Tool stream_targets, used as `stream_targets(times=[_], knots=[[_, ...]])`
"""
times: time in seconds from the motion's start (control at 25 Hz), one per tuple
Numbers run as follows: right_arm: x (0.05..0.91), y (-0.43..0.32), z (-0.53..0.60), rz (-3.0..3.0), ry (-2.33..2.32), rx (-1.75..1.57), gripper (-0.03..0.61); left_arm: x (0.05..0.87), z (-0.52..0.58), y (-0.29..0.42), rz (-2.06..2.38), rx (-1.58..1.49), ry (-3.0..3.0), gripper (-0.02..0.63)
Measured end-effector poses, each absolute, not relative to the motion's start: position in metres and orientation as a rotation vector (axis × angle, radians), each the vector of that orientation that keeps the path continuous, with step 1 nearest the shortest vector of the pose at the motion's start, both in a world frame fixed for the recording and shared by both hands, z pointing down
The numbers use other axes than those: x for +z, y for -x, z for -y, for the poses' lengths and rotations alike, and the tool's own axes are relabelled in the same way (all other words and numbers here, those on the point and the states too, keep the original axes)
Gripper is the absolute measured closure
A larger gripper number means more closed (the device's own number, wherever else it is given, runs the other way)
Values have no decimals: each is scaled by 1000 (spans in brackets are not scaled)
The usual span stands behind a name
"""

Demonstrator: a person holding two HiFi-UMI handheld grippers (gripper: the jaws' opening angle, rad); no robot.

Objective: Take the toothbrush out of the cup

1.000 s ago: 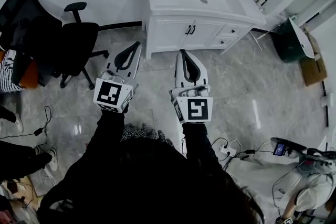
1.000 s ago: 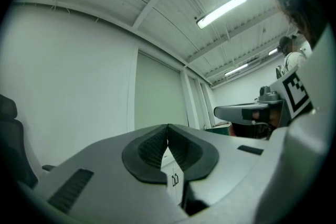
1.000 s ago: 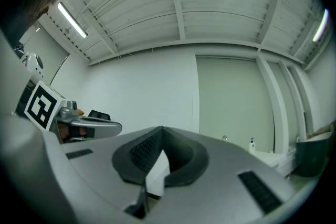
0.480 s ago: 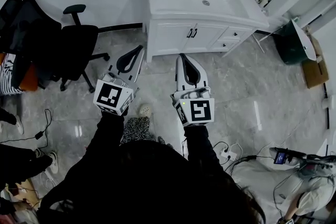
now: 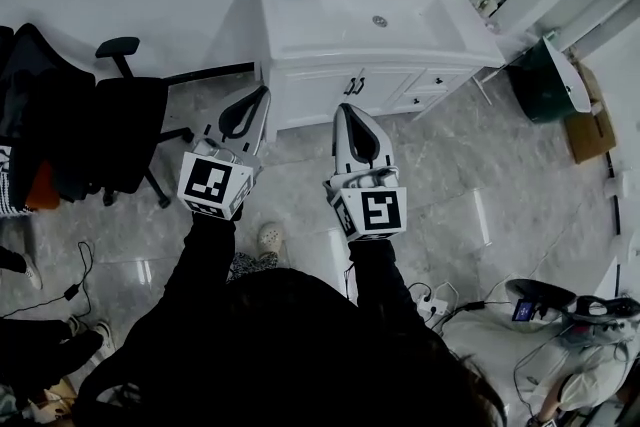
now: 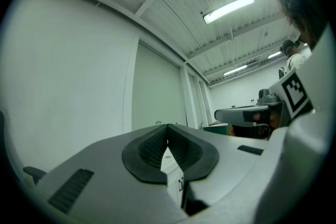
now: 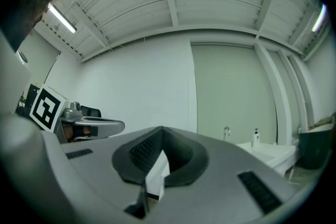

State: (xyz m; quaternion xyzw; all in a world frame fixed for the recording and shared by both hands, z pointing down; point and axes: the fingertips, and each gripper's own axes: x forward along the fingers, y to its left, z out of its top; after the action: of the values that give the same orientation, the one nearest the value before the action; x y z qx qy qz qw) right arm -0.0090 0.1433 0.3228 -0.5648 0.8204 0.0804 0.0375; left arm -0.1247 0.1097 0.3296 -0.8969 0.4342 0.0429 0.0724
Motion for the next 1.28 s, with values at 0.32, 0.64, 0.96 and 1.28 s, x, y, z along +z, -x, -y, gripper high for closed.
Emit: stream_targets(times=[0.32, 0.64, 0.96, 1.28], knots=[[322, 4, -69, -2492, 1784, 175, 582, 326, -29, 138, -1309, 138, 2689, 604], [332, -2, -31, -2486, 1814, 131, 582, 331, 13, 127, -1263, 94, 2709, 604], [340, -18, 11, -2524, 1784, 144, 581, 342, 50, 105, -1256, 96, 2739, 604], [338, -44, 85, -2573, 1696, 172, 582, 336, 115, 75, -1303, 81, 2689, 605]])
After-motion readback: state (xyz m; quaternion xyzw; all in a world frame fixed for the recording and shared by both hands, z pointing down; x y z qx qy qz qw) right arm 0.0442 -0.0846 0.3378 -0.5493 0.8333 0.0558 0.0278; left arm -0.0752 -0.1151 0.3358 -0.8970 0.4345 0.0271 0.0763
